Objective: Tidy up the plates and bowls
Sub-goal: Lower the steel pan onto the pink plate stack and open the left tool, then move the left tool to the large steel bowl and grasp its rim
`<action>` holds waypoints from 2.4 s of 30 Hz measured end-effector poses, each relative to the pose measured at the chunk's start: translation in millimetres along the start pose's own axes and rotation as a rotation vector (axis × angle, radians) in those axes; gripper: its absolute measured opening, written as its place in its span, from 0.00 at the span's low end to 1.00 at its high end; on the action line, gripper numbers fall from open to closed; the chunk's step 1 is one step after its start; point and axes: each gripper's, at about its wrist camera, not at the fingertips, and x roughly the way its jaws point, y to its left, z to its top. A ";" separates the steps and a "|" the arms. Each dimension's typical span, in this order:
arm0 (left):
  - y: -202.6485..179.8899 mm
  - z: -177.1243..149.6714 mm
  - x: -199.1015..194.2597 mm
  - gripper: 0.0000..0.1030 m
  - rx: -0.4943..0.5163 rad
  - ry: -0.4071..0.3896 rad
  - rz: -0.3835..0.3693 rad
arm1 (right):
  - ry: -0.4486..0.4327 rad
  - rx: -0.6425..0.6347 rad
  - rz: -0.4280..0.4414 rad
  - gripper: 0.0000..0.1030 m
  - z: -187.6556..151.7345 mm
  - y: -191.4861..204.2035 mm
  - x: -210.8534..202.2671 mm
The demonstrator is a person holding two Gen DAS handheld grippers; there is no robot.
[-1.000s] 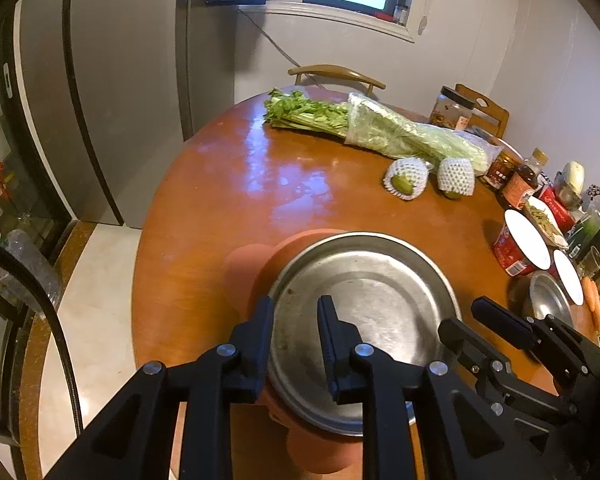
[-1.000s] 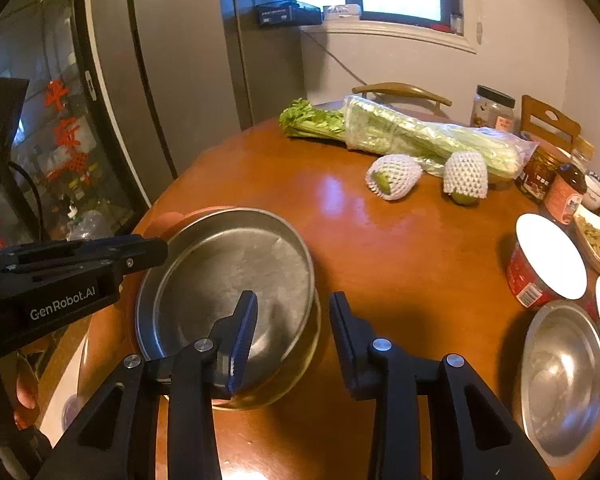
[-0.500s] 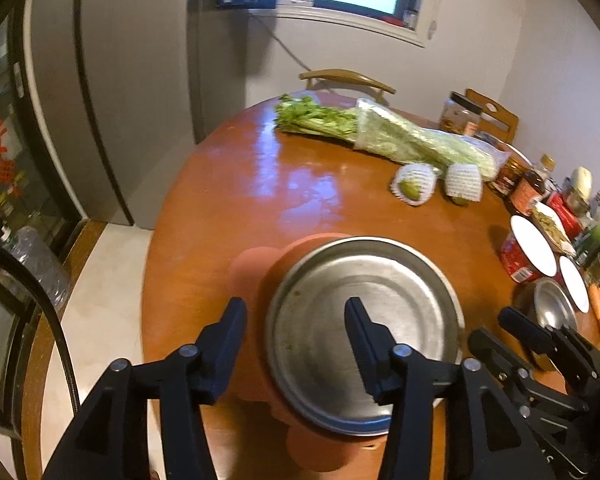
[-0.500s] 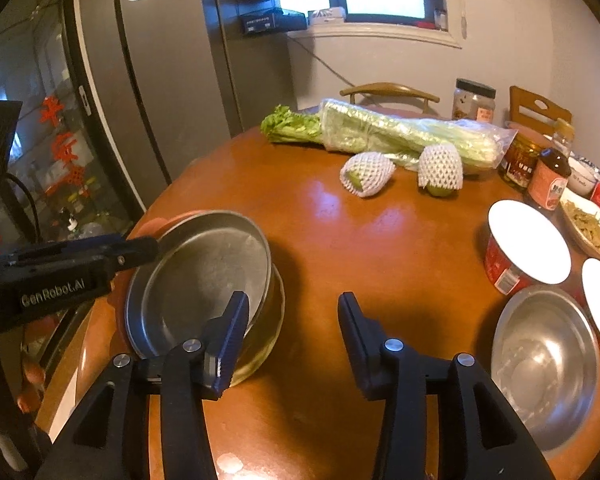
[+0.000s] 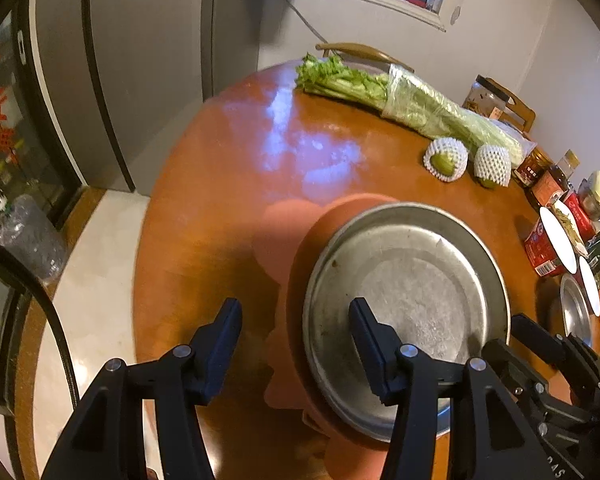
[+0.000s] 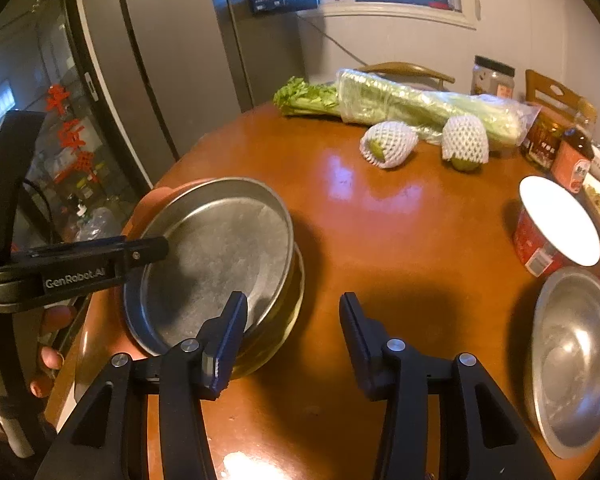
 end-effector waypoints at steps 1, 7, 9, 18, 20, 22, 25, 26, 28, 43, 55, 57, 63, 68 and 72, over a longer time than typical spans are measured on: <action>-1.1 -0.5 1.3 0.54 -0.001 0.001 -0.013 | 0.002 -0.005 0.003 0.48 -0.2 1.3 1.2; -14.2 1.5 6.7 0.54 0.017 0.005 -0.054 | 0.003 -0.010 -0.001 0.48 1.4 -1.4 5.9; -18.7 3.1 8.3 0.54 0.023 0.004 -0.059 | 0.001 -0.009 -0.008 0.48 1.8 -4.0 6.4; -47.0 10.0 18.0 0.54 0.056 0.007 -0.084 | -0.007 0.015 -0.061 0.48 2.0 -27.7 4.8; -54.5 11.6 20.7 0.54 0.063 0.008 -0.091 | -0.005 0.028 -0.069 0.48 1.9 -34.9 4.7; -59.3 12.8 22.5 0.54 0.065 0.010 -0.097 | -0.004 0.036 -0.078 0.48 1.5 -41.4 4.0; -62.3 14.6 23.3 0.54 0.062 0.011 -0.099 | -0.002 0.046 -0.080 0.48 2.5 -49.7 2.2; -61.8 15.3 22.3 0.54 0.055 0.009 -0.100 | -0.003 0.048 -0.081 0.48 3.0 -51.1 1.0; -60.0 17.0 16.7 0.54 0.046 -0.008 -0.096 | -0.014 0.051 -0.084 0.48 4.4 -53.8 -3.9; -107.6 20.6 -43.0 0.54 0.081 -0.141 -0.120 | -0.167 0.102 -0.142 0.52 -1.4 -97.3 -87.4; -201.6 -2.3 -44.5 0.54 0.193 -0.111 -0.200 | -0.221 0.200 -0.249 0.53 -41.4 -165.2 -151.3; -215.2 -6.2 -40.2 0.54 0.206 -0.104 -0.205 | -0.219 0.217 -0.262 0.53 -46.7 -177.0 -155.1; -245.1 -16.0 -23.4 0.54 0.230 -0.067 -0.215 | -0.191 0.254 -0.283 0.53 -66.5 -205.3 -160.0; -262.6 -23.5 -4.3 0.54 0.249 -0.030 -0.208 | -0.151 0.267 -0.276 0.53 -76.4 -220.5 -150.6; -270.1 -25.3 6.5 0.54 0.257 -0.010 -0.195 | -0.120 0.279 -0.238 0.53 -81.2 -225.9 -139.6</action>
